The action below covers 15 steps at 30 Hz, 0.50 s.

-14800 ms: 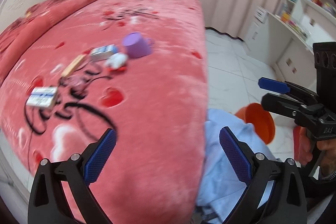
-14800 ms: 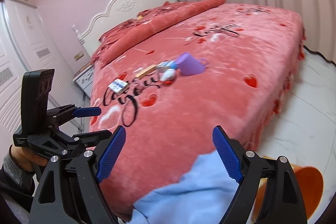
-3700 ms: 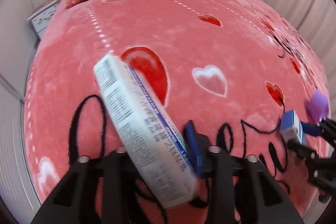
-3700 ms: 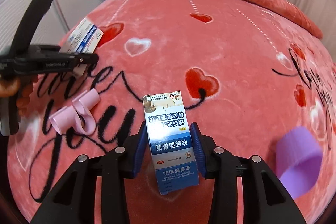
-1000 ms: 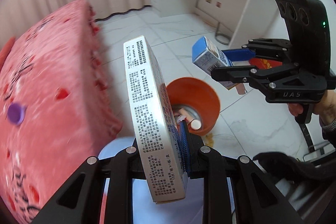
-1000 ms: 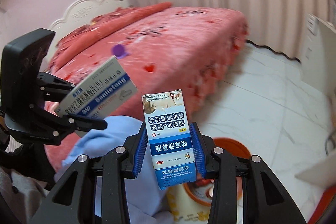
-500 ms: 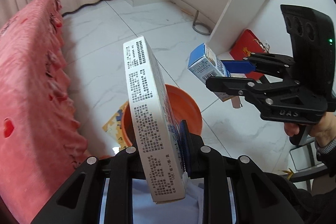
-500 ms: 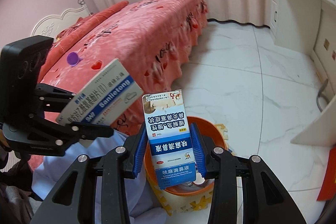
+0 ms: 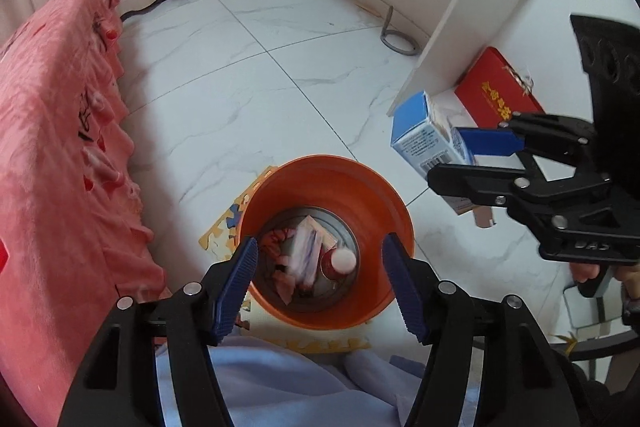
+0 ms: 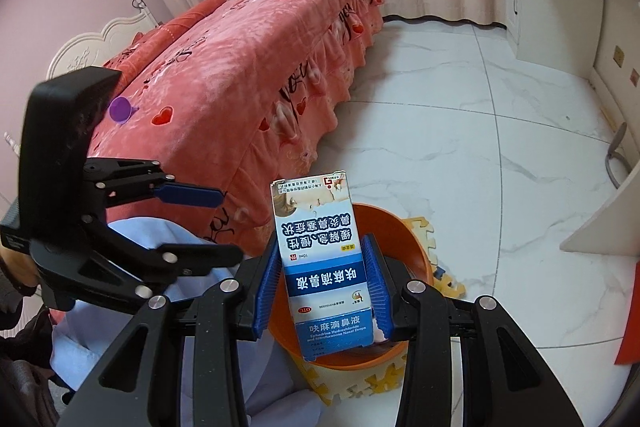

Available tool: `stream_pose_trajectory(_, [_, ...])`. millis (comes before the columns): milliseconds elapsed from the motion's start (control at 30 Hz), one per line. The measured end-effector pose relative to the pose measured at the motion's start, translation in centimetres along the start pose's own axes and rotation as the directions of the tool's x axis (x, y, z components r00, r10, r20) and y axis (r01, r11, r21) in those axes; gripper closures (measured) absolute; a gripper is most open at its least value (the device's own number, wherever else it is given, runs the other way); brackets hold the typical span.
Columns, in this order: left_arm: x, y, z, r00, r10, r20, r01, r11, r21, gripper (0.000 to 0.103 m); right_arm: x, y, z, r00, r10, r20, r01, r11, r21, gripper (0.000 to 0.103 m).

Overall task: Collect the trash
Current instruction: 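Carry both medicine boxes over the orange bin, then open the right gripper to drop its box while the left drops its box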

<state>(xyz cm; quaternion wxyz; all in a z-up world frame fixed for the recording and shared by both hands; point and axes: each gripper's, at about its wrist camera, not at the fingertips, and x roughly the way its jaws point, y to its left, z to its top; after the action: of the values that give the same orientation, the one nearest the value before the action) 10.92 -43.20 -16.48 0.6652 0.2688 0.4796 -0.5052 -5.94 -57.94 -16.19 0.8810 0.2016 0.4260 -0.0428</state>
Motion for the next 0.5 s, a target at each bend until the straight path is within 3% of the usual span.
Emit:
stream_pose_trajectory(300, [-1.0,0.9,-0.8,0.999,0.035,0.000,-0.035,0.999,-0.027,0.037,1.6,1.0,0.9,1.000,0.001,-0.016,-0.001,1.000,-0.012,0.059])
stream_pose_trajectory(367, [-1.1,0.9,-0.9,0.999,0.037,-0.002,-0.037,0.999,-0.030,0.037,1.9,1.0,1.0,1.000,-0.013,-0.024,0.012,1.000,-0.012,0.047])
stream_pose_trajectory(500, [-1.3,1.2,-1.0,0.999,0.040,-0.003,-0.040,0.999,-0.035,0.037,1.9,1.0,1.0,0.999,-0.040,-0.027,0.039,0.999,-0.011,0.042])
